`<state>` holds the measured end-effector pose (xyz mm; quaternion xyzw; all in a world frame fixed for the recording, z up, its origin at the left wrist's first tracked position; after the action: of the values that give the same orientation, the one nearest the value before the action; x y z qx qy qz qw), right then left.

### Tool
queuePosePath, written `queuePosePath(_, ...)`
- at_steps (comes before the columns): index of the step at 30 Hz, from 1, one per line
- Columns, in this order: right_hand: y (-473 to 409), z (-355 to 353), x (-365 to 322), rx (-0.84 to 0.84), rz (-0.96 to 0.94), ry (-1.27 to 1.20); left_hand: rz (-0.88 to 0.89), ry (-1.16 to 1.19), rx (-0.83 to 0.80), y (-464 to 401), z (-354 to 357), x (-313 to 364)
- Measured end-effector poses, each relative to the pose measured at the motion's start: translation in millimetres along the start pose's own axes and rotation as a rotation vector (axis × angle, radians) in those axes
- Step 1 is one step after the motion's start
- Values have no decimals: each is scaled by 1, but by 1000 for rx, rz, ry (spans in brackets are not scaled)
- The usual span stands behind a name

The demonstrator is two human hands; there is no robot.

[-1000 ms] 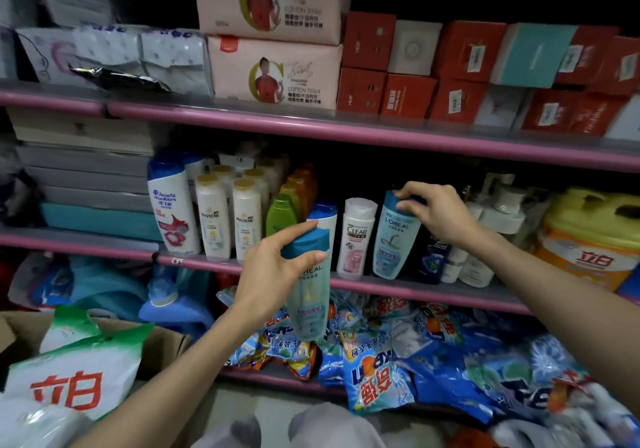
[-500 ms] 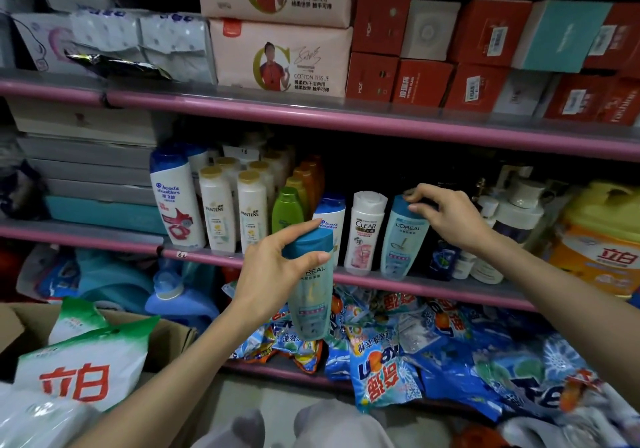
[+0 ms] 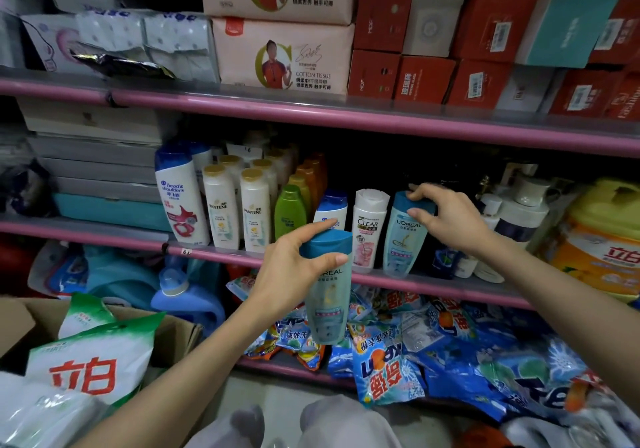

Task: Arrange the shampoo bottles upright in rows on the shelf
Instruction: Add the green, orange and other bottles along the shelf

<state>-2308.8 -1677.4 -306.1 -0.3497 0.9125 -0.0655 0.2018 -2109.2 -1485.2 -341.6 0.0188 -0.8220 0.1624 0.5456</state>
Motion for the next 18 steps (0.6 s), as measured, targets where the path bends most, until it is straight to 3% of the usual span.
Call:
queuePosePath(2, 4, -11, -15, 48, -17, 30, -29, -1, 13, 0, 1, 4)
queuePosePath(5, 24, -22, -56, 159, -51, -284, -92, -19, 34, 0, 4, 12)
queuePosePath(9, 53, -12, -109, -315, 104, -820, -54, -36, -10, 1, 13, 27)
queuePosePath(18, 69, 0, -109, -475, 292, -1133, -26, -99, 36, 12, 26, 32)
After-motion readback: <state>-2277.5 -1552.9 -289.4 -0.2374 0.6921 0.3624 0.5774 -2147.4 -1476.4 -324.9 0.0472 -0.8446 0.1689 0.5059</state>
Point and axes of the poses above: each hand's wrist, its own y-axis away from the middle knuckle, its own z-axis out of the palm, x = y × z, the point moved 2 cm from there along -y, towards the middle knuckle, and after that the axes turned 8 degrees about -x, right-handed, at the moved point
